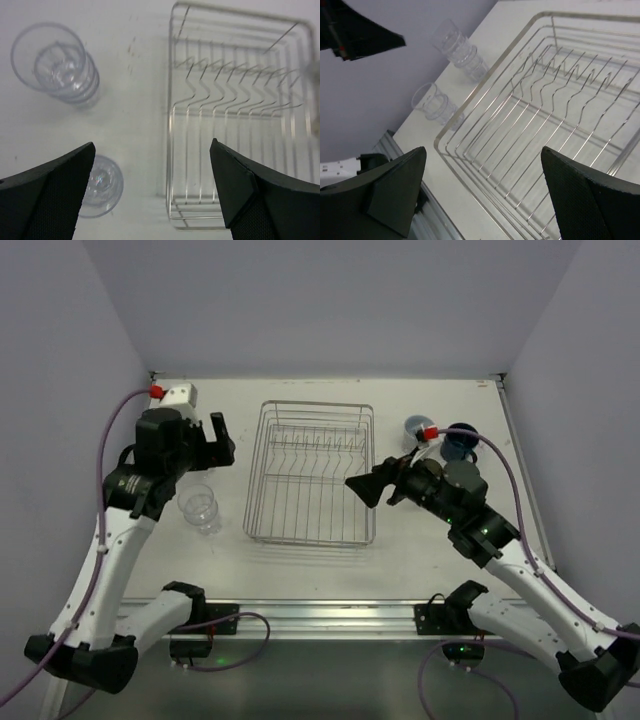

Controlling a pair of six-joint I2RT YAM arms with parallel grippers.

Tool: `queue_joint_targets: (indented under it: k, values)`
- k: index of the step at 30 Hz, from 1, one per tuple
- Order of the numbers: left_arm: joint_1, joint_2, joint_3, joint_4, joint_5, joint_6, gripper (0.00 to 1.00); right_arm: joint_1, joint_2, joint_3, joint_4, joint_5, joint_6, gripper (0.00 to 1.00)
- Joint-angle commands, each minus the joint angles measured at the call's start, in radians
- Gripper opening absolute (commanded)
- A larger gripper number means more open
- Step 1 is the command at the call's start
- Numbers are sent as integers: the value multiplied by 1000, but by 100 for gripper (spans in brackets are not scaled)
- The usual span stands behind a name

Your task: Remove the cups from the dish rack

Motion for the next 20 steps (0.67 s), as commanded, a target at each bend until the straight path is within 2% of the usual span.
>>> queue_joint_targets:
  k: [1, 7, 11, 17, 20]
  values:
    - [3, -125, 82, 207, 108, 29, 100, -3, -129, 37, -10, 146, -6, 99]
    - [3, -306, 35, 449, 221, 48, 100, -5, -374, 100, -144, 274, -51, 99]
    - [3, -380, 1, 528, 253, 19, 100, -3, -486, 141, -217, 364, -74, 99]
    - [3, -448, -134, 620, 276, -35, 100, -3, -520, 137, -218, 407, -100, 99]
    - [3, -420, -151, 621, 277, -59, 100, -3, -494, 149, -218, 401, -88, 99]
